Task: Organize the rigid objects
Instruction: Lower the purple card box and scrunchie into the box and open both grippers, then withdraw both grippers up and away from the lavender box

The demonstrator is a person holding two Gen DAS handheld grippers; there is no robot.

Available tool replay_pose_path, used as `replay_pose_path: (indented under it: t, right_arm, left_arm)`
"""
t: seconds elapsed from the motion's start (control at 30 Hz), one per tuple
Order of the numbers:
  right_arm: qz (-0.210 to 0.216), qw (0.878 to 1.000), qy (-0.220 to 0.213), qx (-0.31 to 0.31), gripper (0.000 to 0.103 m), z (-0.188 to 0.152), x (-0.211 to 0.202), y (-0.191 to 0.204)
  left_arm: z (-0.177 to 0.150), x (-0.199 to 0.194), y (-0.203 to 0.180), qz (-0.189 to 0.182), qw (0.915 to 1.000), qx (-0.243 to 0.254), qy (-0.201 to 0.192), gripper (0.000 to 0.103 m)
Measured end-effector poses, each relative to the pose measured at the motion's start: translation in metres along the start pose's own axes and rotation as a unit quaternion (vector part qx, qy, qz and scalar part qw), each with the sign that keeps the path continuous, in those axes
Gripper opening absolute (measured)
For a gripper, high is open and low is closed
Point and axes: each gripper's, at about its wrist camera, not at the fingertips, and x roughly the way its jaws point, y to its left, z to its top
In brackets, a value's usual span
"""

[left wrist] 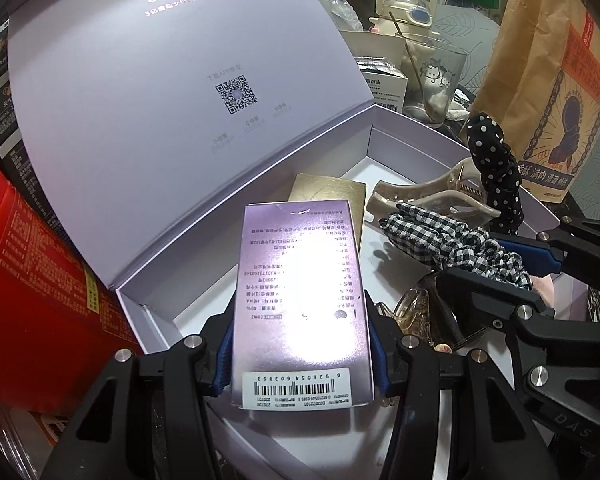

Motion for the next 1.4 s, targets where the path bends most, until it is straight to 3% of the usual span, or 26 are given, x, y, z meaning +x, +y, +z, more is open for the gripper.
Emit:
replay_pose_path:
  t: [0.07, 0.13, 0.47, 0.83, 0.93, 1.0, 1.4]
  right_arm:
    - [-0.002, 1.000, 0.002, -0.002, 0.029, 0.001, -0.001, 0.001]
    - [-0.001, 1.000, 0.003, 0.000, 0.038, 0.001, -0.002, 0.000]
    - [-0.015, 1.000, 0.000, 0.009, 0.049, -0.002, -0.026, -0.007]
    - [-0.032, 0.999, -0.008, 0.015, 0.049, -0.008, -0.055, -0.012]
    - [-0.033, 0.999, -0.009, 0.018, 0.049, -0.010, -0.058, -0.014]
    - [-0.034, 0.999, -0.011, 0.018, 0.049, -0.010, -0.060, -0.014]
    - [-0.067, 0.997, -0.026, 0.019, 0.059, -0.010, -0.090, -0.018]
  left_arm:
    - [0.001, 0.002, -0.001, 0.001, 1.0000, 0.003, 0.001, 0.052]
    - [0.001, 0.002, -0.002, 0.003, 1.0000, 0.007, 0.001, 0.052]
    - [0.007, -0.007, -0.008, 0.016, 0.9998, 0.004, -0.009, 0.052]
    - [0.007, -0.011, -0.008, 0.016, 0.9997, -0.016, 0.000, 0.052]
    - [0.006, -0.018, -0.009, 0.020, 0.9997, -0.016, -0.004, 0.067]
    - [0.006, -0.023, -0.010, 0.020, 0.9996, -0.017, -0.009, 0.085]
    - [0.008, -0.059, -0.017, 0.027, 0.9990, -0.020, -0.031, 0.088]
